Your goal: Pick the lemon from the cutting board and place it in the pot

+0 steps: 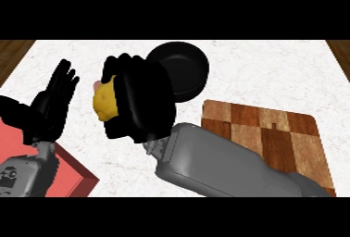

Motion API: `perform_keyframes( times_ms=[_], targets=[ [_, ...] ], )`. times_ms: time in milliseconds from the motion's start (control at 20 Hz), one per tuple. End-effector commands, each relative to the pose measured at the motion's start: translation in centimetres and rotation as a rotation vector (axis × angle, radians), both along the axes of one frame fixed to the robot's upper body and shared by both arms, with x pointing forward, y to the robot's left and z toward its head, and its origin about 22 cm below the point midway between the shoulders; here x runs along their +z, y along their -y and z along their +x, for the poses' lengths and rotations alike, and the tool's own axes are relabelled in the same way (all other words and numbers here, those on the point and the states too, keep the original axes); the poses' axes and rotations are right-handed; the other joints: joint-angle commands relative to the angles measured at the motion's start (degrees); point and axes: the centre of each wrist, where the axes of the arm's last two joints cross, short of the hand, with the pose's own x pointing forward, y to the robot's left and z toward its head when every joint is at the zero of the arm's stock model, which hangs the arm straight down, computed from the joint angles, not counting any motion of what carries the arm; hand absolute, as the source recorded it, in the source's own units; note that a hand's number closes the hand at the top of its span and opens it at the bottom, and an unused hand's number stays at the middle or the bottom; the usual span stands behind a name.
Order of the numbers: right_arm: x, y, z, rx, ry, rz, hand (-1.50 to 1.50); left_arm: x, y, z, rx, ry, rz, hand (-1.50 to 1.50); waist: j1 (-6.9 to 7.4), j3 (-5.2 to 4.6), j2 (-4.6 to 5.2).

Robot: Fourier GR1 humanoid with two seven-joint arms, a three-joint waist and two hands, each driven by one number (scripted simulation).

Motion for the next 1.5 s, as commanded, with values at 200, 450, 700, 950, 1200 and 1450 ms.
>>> perform_keyframes(
  times_ms=[200,450,700,950,1200,1450],
  targets=[
    [4.6,-3.3,-1.2,-0.137,-0.006,0.136,1.5,0.4,-0.5,0.6,0.027,0.01,0.003,0.0,-1.14,0.12,1.0],
    [3.2,-2.9,2.5,-0.208,-0.032,0.145,1.5,-0.8,-0.7,0.5,0.014,0.02,0.0,0.0,-1.19,0.1,1.39],
    [2.5,-1.5,6.3,-0.251,-0.037,0.233,1.5,1.2,-0.7,-0.2,0.023,0.026,-0.011,0.0,-0.46,0.17,1.52],
    [-1.6,0.3,9.4,-0.375,0.103,-0.126,1.5,0.1,-1.0,-0.4,0.029,0.021,-0.005,0.0,-2.36,0.1,1.24],
    [-3.4,0.6,11.5,-0.459,0.097,-0.203,1.5,2.3,-0.2,-0.5,0.017,0.014,-0.025,0.0,-1.22,0.19,1.43],
    [-6.2,3.5,13.7,-0.439,0.045,-0.213,1.5,0.1,-0.7,-0.5,-0.005,0.024,-0.005,0.0,-0.62,0.16,1.99]
  ],
)
